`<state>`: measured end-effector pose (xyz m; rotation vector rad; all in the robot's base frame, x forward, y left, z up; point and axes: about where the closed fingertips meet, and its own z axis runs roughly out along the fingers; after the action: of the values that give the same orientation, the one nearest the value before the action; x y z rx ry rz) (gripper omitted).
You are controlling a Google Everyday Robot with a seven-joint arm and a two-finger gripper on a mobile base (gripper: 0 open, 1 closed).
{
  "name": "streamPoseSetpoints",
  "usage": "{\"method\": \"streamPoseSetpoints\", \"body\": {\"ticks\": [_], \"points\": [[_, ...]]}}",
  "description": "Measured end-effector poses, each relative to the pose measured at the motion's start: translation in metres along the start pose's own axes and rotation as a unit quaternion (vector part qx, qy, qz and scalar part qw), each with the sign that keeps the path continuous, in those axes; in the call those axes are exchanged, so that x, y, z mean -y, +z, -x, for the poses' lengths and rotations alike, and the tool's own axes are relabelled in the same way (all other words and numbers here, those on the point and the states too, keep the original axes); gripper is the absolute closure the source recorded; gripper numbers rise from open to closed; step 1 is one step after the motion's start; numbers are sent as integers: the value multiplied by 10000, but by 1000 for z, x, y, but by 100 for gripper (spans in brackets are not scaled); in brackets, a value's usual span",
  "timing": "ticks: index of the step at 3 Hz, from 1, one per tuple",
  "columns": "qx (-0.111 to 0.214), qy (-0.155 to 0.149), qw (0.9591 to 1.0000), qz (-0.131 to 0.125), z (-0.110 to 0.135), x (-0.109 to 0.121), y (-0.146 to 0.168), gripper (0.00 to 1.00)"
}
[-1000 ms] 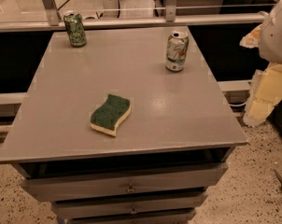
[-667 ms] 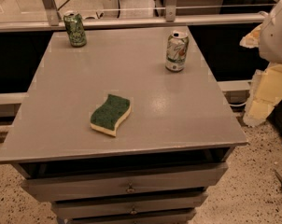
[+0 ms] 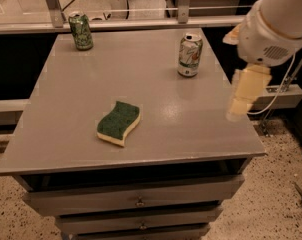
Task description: Knock green can over
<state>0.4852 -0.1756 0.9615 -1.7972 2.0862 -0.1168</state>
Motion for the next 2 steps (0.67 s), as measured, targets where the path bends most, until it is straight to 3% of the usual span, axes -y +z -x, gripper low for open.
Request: {"method": "streamPoseSetpoints", "body": {"ticks": [1,2], "points": [[433,-202,9985,-263,43,39,28,0],[1073,-281,9911,-742,98,93,42,0]]}}
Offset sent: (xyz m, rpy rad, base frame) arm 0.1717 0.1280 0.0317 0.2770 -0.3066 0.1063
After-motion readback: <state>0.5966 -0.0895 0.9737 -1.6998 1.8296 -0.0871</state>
